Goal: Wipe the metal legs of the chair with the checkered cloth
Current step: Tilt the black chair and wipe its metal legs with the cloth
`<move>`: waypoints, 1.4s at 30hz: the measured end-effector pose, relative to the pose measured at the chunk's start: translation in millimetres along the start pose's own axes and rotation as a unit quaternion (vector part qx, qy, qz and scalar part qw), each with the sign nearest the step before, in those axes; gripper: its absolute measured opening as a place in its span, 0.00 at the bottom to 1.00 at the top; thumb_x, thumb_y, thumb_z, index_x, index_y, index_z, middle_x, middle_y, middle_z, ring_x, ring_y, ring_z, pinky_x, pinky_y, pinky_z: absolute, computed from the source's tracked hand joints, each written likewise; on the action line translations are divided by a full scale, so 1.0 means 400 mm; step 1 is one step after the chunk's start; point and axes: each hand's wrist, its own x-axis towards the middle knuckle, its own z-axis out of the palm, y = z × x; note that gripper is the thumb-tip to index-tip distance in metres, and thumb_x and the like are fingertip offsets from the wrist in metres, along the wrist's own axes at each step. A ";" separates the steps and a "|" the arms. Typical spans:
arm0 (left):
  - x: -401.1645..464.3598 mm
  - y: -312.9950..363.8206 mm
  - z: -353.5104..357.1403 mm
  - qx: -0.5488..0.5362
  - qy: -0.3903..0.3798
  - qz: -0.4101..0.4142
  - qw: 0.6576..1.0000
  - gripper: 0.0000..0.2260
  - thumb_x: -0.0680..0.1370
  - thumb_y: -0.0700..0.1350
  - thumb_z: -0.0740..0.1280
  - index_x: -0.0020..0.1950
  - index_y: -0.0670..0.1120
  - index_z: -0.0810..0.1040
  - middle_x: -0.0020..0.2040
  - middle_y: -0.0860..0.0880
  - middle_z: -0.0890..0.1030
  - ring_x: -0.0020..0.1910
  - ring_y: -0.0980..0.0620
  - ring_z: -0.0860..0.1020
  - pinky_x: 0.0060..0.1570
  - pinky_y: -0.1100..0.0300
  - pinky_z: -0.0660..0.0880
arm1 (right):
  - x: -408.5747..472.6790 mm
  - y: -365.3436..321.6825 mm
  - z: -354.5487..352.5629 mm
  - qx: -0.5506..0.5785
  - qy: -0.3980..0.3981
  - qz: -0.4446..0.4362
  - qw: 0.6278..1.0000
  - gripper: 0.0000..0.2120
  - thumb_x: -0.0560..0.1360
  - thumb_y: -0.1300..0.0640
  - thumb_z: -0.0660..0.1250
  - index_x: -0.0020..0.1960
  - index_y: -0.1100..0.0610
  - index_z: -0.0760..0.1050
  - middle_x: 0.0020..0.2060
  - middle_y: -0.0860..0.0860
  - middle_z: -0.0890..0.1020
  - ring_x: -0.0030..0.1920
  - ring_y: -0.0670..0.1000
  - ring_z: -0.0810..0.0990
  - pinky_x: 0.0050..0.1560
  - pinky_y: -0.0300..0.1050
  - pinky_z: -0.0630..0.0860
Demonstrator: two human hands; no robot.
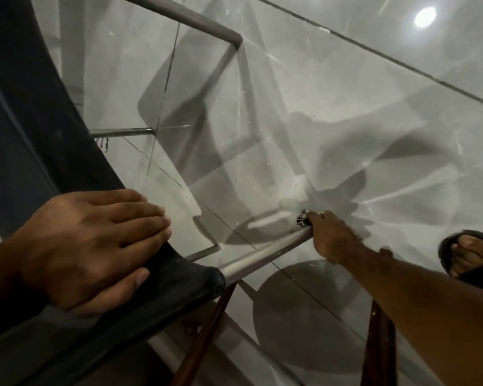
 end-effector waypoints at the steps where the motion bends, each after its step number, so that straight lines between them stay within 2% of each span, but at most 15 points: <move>1: 0.003 0.000 -0.006 -0.002 0.000 -0.001 1.000 0.22 0.79 0.53 0.55 0.65 0.41 0.76 0.62 0.39 0.82 0.64 0.41 0.77 0.71 0.47 0.65 | -0.019 -0.019 -0.028 0.022 0.000 -0.003 1.000 0.19 0.80 0.57 0.58 0.71 0.51 0.68 0.64 0.59 0.74 0.63 0.60 0.75 0.65 0.52 0.73; 4: 0.019 0.005 -0.032 0.003 0.009 0.015 1.000 0.21 0.79 0.53 0.57 0.61 0.41 0.80 0.58 0.39 0.85 0.59 0.40 0.82 0.65 0.47 0.71 | -0.201 -0.134 -0.070 0.155 0.009 -0.005 0.988 0.18 0.81 0.57 0.56 0.71 0.50 0.67 0.58 0.56 0.77 0.51 0.55 0.81 0.49 0.50 0.81; 6: 0.029 0.010 -0.045 0.013 0.011 0.024 1.000 0.22 0.79 0.52 0.57 0.58 0.40 0.82 0.55 0.39 0.86 0.56 0.40 0.84 0.61 0.47 0.73 | -0.382 -0.239 -0.078 0.204 0.061 -0.082 0.974 0.24 0.77 0.60 0.62 0.70 0.45 0.62 0.62 0.57 0.73 0.46 0.54 0.81 0.38 0.45 0.81; 8: 0.039 0.013 -0.054 0.027 0.015 0.034 0.999 0.22 0.78 0.52 0.56 0.55 0.39 0.84 0.53 0.39 0.86 0.53 0.40 0.85 0.59 0.47 0.74 | -0.470 -0.298 -0.087 0.188 0.096 -0.143 0.967 0.34 0.72 0.62 0.68 0.71 0.43 0.57 0.74 0.62 0.62 0.53 0.61 0.81 0.45 0.50 0.83; 13: 0.035 0.013 -0.059 0.036 0.021 0.035 0.999 0.22 0.79 0.52 0.56 0.54 0.38 0.84 0.50 0.38 0.86 0.48 0.38 0.84 0.57 0.46 0.73 | -0.299 -0.181 -0.052 0.143 0.084 -0.079 0.983 0.27 0.79 0.59 0.61 0.75 0.49 0.56 0.75 0.62 0.60 0.59 0.60 0.79 0.55 0.50 0.81; 18: 0.023 0.028 -0.043 0.018 0.024 0.016 0.999 0.21 0.77 0.51 0.57 0.53 0.40 0.85 0.51 0.40 0.87 0.49 0.40 0.85 0.58 0.47 0.73 | -0.059 0.001 0.085 0.380 -0.007 0.014 0.925 0.23 0.84 0.48 0.49 0.78 0.52 0.56 0.74 0.58 0.67 0.69 0.61 0.71 0.68 0.61 0.70; 21: 0.024 0.017 -0.040 0.025 0.017 0.015 0.999 0.21 0.76 0.51 0.57 0.53 0.40 0.85 0.51 0.40 0.87 0.49 0.40 0.85 0.58 0.47 0.73 | 0.033 0.031 0.106 0.438 -0.022 0.085 0.895 0.25 0.81 0.62 0.60 0.75 0.62 0.58 0.68 0.64 0.72 0.64 0.63 0.75 0.65 0.59 0.73; 24: 0.024 0.017 -0.047 0.030 0.018 0.024 0.999 0.20 0.74 0.51 0.60 0.52 0.40 0.85 0.50 0.39 0.87 0.48 0.40 0.85 0.56 0.47 0.74 | 0.003 -0.001 0.087 0.468 -0.038 0.143 0.872 0.31 0.78 0.70 0.59 0.78 0.56 0.54 0.70 0.61 0.70 0.64 0.61 0.75 0.66 0.59 0.73; 26: 0.026 0.018 -0.049 0.025 0.017 0.028 0.999 0.19 0.74 0.51 0.61 0.51 0.40 0.85 0.49 0.40 0.87 0.47 0.41 0.85 0.54 0.47 0.78 | -0.082 -0.045 0.039 0.449 -0.054 0.136 0.881 0.34 0.78 0.69 0.59 0.78 0.48 0.52 0.66 0.59 0.74 0.57 0.56 0.78 0.59 0.53 0.78; 28: 0.031 0.016 -0.054 0.020 0.010 0.031 0.999 0.19 0.74 0.51 0.61 0.51 0.40 0.85 0.49 0.40 0.87 0.47 0.41 0.85 0.53 0.47 0.81 | -0.195 -0.094 -0.010 0.400 -0.080 0.063 0.911 0.36 0.78 0.67 0.61 0.77 0.42 0.51 0.57 0.55 0.79 0.44 0.45 0.79 0.41 0.38 0.78; 30: 0.032 0.014 -0.060 0.024 0.014 0.035 0.999 0.19 0.74 0.52 0.61 0.51 0.40 0.85 0.48 0.40 0.87 0.47 0.41 0.85 0.52 0.47 0.82 | -0.337 -0.170 -0.075 0.378 -0.119 -0.036 0.917 0.38 0.77 0.63 0.64 0.75 0.35 0.51 0.51 0.48 0.79 0.41 0.40 0.79 0.34 0.32 0.77; 32: 0.032 0.017 -0.060 0.025 0.013 0.038 0.999 0.18 0.74 0.52 0.61 0.49 0.41 0.85 0.46 0.41 0.87 0.45 0.42 0.85 0.51 0.48 0.82 | -0.472 -0.247 -0.115 0.353 -0.107 -0.121 0.922 0.39 0.74 0.57 0.68 0.72 0.28 0.51 0.51 0.43 0.80 0.45 0.41 0.82 0.41 0.35 0.80; 35: 0.032 0.023 -0.064 0.027 0.015 0.040 0.999 0.18 0.74 0.51 0.60 0.47 0.41 0.84 0.43 0.42 0.86 0.42 0.42 0.84 0.48 0.48 0.82 | -0.562 -0.312 -0.150 0.327 -0.045 -0.173 0.928 0.44 0.71 0.56 0.69 0.74 0.32 0.46 0.56 0.42 0.79 0.54 0.43 0.80 0.57 0.41 0.77; 39: 0.033 0.024 -0.064 0.025 0.017 0.052 0.998 0.18 0.75 0.51 0.59 0.46 0.41 0.84 0.43 0.41 0.86 0.41 0.42 0.84 0.45 0.47 0.82 | -0.467 -0.258 -0.124 0.331 -0.029 -0.136 0.933 0.30 0.79 0.60 0.64 0.71 0.35 0.56 0.51 0.43 0.77 0.40 0.39 0.80 0.38 0.29 0.78; 42: 0.028 0.018 -0.048 0.041 0.029 0.051 0.997 0.19 0.75 0.52 0.59 0.49 0.40 0.84 0.45 0.40 0.86 0.43 0.40 0.85 0.51 0.46 0.76 | -0.337 -0.170 -0.042 0.255 0.010 -0.100 0.962 0.29 0.77 0.61 0.66 0.72 0.41 0.58 0.51 0.46 0.79 0.45 0.43 0.80 0.43 0.37 0.82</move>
